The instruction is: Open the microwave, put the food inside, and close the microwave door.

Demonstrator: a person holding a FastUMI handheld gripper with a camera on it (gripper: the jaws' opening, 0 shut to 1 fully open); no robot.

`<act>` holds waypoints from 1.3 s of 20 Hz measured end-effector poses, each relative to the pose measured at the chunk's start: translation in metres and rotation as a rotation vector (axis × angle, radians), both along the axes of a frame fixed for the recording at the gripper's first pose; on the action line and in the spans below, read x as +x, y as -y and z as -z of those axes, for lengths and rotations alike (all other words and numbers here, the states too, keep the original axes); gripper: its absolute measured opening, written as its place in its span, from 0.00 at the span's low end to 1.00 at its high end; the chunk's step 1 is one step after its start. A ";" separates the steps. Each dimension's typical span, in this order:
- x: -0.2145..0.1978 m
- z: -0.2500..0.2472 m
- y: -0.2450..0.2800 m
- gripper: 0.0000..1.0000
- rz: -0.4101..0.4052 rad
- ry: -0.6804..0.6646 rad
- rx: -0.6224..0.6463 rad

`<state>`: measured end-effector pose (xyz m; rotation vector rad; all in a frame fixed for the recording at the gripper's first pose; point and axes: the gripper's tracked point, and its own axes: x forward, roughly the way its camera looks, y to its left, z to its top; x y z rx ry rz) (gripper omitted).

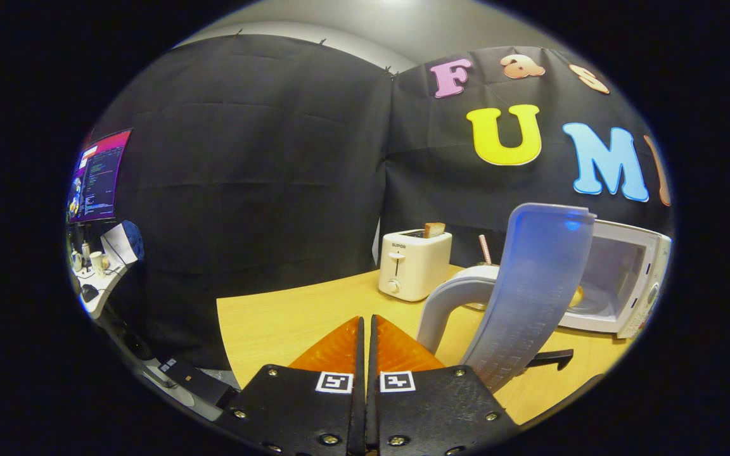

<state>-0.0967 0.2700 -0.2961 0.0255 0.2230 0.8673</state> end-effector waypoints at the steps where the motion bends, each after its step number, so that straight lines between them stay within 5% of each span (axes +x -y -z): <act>1: 0.001 0.001 0.010 0.02 0.017 -0.007 -0.002; 11: 0.076 0.017 0.145 0.02 0.334 -0.046 -0.014; 26: 0.210 0.026 0.267 0.02 0.646 -0.058 -0.089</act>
